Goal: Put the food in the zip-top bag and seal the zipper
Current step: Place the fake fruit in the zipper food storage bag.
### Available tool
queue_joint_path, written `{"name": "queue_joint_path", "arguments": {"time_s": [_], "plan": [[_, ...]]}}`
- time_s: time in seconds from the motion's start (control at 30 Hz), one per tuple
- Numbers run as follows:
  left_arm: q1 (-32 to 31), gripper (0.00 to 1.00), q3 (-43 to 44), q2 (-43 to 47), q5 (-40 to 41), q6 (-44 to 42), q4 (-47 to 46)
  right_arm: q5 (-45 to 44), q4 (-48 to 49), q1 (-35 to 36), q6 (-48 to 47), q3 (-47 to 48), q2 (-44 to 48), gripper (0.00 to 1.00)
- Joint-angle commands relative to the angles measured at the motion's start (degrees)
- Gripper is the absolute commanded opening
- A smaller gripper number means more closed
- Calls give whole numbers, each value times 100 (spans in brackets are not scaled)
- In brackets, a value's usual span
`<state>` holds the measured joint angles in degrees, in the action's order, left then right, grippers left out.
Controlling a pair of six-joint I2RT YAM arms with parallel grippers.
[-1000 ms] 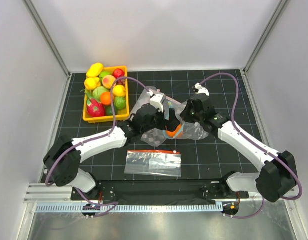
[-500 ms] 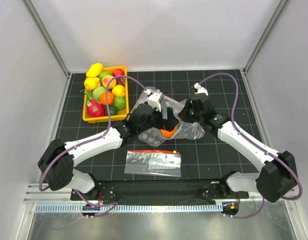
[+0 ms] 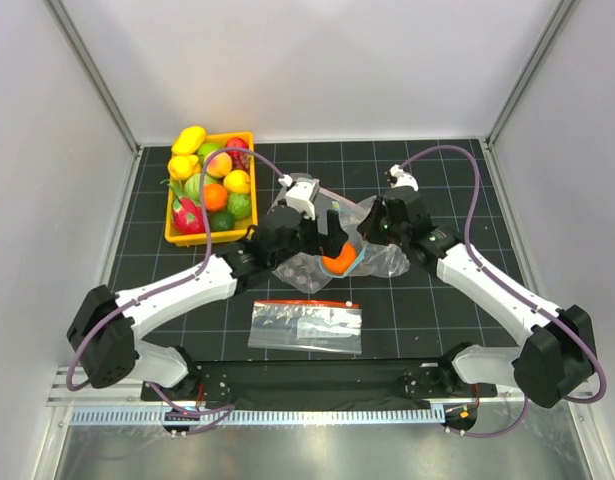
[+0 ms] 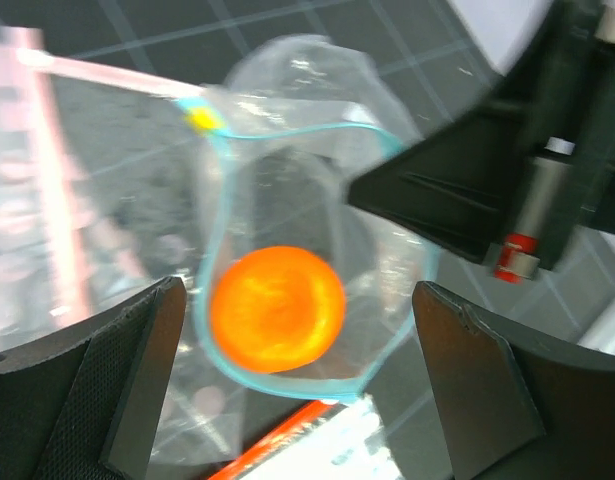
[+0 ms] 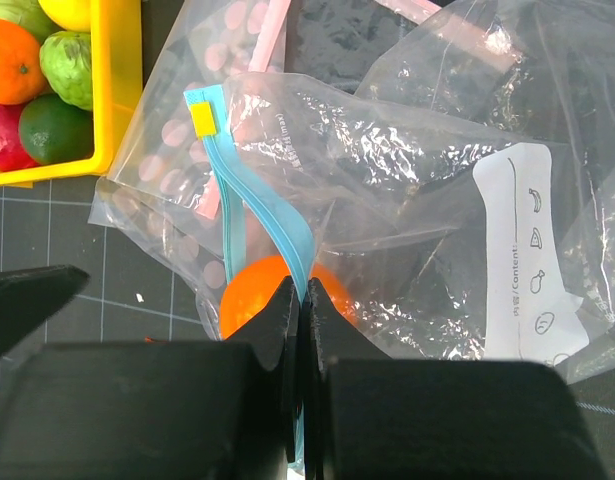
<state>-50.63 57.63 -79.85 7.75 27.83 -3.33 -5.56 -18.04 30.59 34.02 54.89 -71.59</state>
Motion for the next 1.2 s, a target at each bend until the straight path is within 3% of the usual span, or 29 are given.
{"name": "queue_joint_path", "arguments": {"time_s": [0.0,0.13,0.33,0.43,0.73,0.83,0.87,0.93,1.07,1.17], "plan": [[9,100,135,479,1233,-112,315,-173,161,17,8,30,233,1],[123,100,135,594,1791,2,807,-182,161,17,43,30,190,1],[212,100,521,-38,986,161,1054,-226,170,9,79,21,225,1],[212,94,688,-530,571,187,975,-226,170,9,87,13,225,1],[212,83,934,-1366,552,179,905,-208,170,0,96,4,242,1],[212,74,1075,-1585,737,178,1044,-217,178,0,105,4,260,1],[220,65,1119,-1621,763,187,1089,-217,170,0,114,-5,269,1],[229,56,1172,-1630,868,213,1194,-226,170,0,105,-5,260,1],[229,21,1146,-1489,957,161,1221,-226,178,-9,122,-5,251,1],[229,15,1207,-1498,930,99,1282,-191,187,0,131,-5,251,1]]}}
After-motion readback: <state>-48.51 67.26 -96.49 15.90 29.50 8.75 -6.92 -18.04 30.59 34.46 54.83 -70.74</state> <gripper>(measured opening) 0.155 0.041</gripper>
